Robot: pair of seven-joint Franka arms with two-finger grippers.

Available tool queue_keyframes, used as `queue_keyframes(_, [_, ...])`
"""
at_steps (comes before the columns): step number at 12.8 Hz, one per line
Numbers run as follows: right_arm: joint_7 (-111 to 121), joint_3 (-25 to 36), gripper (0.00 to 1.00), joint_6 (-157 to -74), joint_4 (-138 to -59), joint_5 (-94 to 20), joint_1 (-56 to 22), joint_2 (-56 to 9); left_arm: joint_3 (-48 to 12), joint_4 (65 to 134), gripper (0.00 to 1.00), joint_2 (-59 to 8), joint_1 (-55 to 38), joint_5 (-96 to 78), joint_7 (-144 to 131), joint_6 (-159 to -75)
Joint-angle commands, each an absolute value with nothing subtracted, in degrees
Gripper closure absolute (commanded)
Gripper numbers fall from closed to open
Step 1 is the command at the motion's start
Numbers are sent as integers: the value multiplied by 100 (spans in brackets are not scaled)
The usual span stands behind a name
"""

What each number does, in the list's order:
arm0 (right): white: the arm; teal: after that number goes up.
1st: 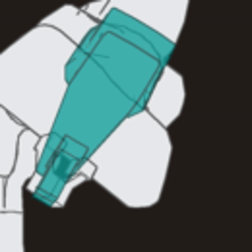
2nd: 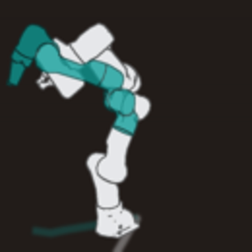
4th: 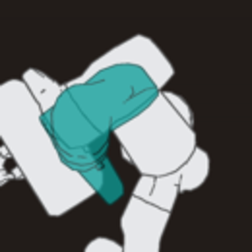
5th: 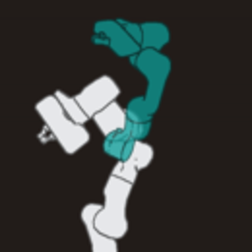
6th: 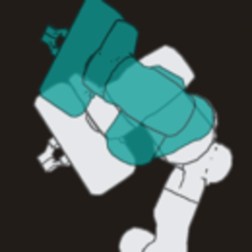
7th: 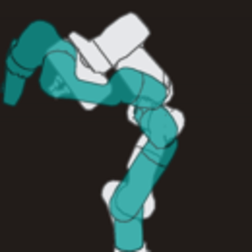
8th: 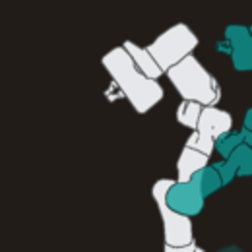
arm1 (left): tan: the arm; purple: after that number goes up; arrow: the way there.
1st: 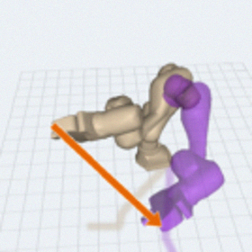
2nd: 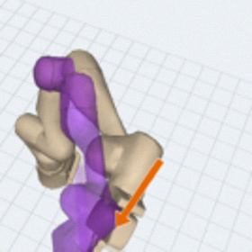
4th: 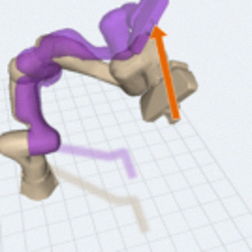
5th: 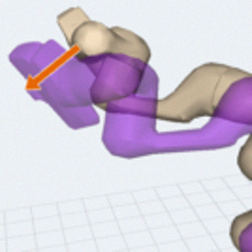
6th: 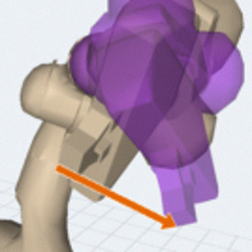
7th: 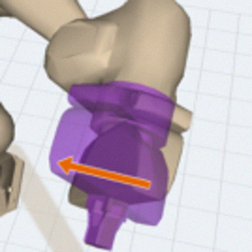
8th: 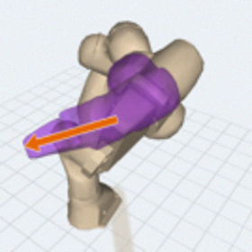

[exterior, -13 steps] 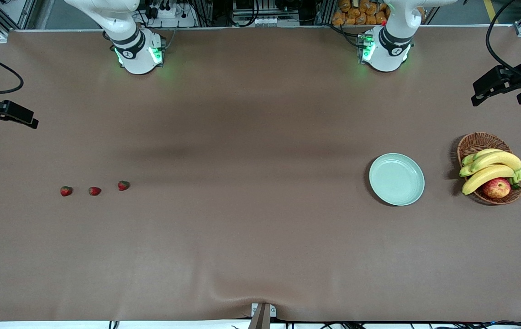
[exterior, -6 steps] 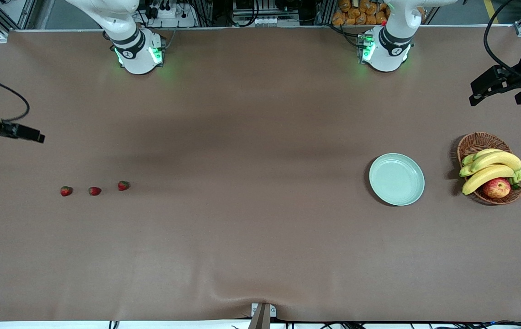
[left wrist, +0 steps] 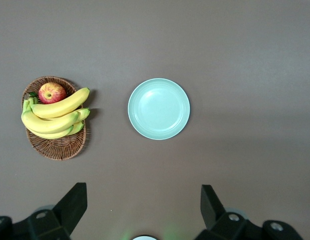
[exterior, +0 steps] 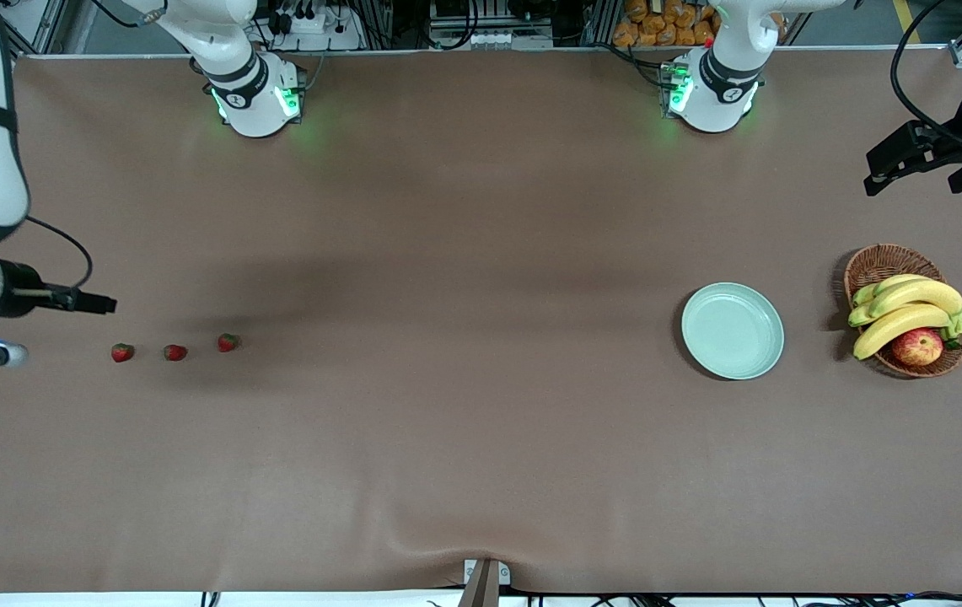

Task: Collect all strawberries into plate
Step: 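Reach the right gripper down and grasp the first red strawberry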

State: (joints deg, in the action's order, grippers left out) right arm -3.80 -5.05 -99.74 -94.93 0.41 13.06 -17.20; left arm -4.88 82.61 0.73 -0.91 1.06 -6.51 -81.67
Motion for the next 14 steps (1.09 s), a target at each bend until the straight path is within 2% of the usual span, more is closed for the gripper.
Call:
queue_keyframes(1, [-448, -606, 0, -10781, -10106, 132, 1415, -1713, -501, 8227, 0, 105, -105, 106, -536, -8165])
queue_keyframes(10, [-448, -598, 0, -12338, -10169, 132, 1635, -3180, -589, 8271, 0, 176, -70, 97, -536, -8121])
queue_keyframes(14, [-448, -598, 0, -12752, -10352, 123, 1688, -3437, -641, 8279, 0, 237, -44, 105, -536, -8033])
